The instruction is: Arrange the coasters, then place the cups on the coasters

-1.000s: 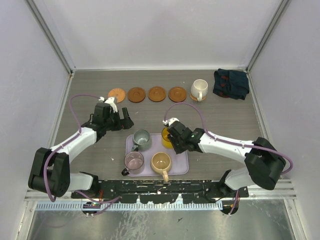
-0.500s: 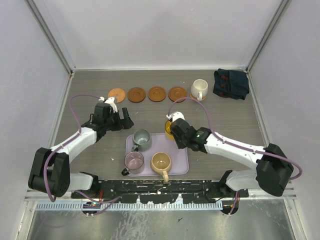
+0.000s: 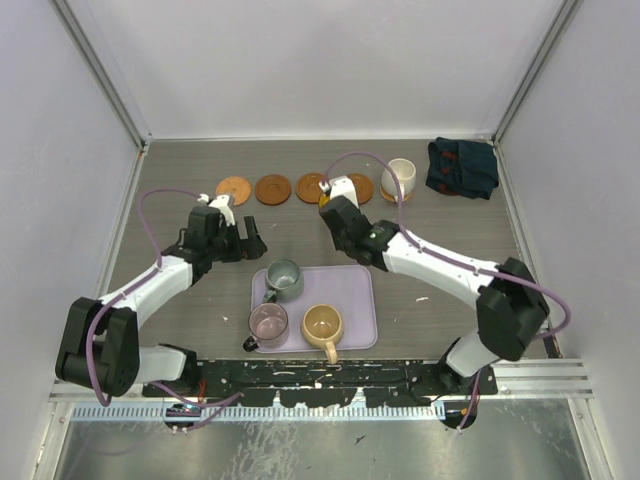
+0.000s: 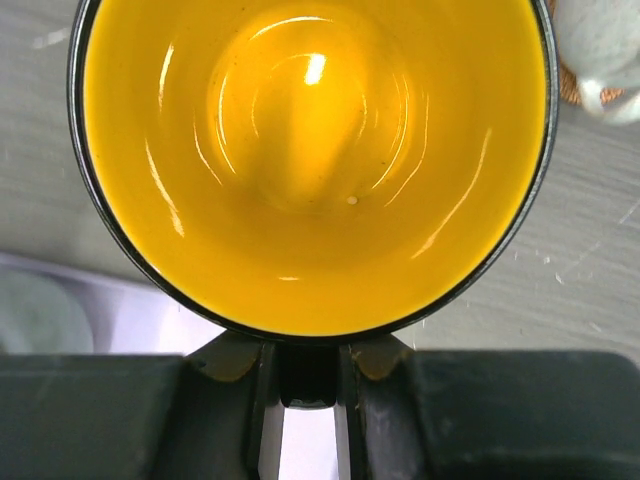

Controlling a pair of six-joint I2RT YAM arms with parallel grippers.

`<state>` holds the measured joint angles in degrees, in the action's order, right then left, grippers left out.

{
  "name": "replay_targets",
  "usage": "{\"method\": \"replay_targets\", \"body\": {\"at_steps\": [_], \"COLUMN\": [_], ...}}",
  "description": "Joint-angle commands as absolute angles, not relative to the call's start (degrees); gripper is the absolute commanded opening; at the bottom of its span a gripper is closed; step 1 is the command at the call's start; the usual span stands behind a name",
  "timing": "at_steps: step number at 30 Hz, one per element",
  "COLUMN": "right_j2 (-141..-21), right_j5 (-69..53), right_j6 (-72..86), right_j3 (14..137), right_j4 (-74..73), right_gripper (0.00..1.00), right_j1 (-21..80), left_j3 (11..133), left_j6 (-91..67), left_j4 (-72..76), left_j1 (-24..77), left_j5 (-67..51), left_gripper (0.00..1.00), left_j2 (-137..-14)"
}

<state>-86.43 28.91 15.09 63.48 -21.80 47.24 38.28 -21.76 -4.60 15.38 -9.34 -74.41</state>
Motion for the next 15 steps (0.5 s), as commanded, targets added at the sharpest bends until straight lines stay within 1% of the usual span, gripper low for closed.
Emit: {"method": "replay_targets", "body": {"at_steps": [1,7,15], "right_j2": [-90.8,-100.6,-111.9], "right_j5": [29.0,25.1,22.7], "right_j6": [15.1,13.4,12.2], "right_j3": [72.7,81.6,92.1], "right_j4": [-12.4,-11.8,-13.9], "right_gripper": [0.01,0.01,0.01], "right_j1": [41.6,35.9,31.9], "left_j3": [38.2,38.2,38.6], "left_j6": [-20.9,-20.5,-19.7], "left_j4": [-2.7,-2.9,-3.3], "left_j1": [15.5,15.4,15.5], "left_j5": [-10.5,-10.5,-10.4], "left_gripper": [0.98,0.98,0.98], "left_j2": [-70.9,-70.8,-71.4]}}
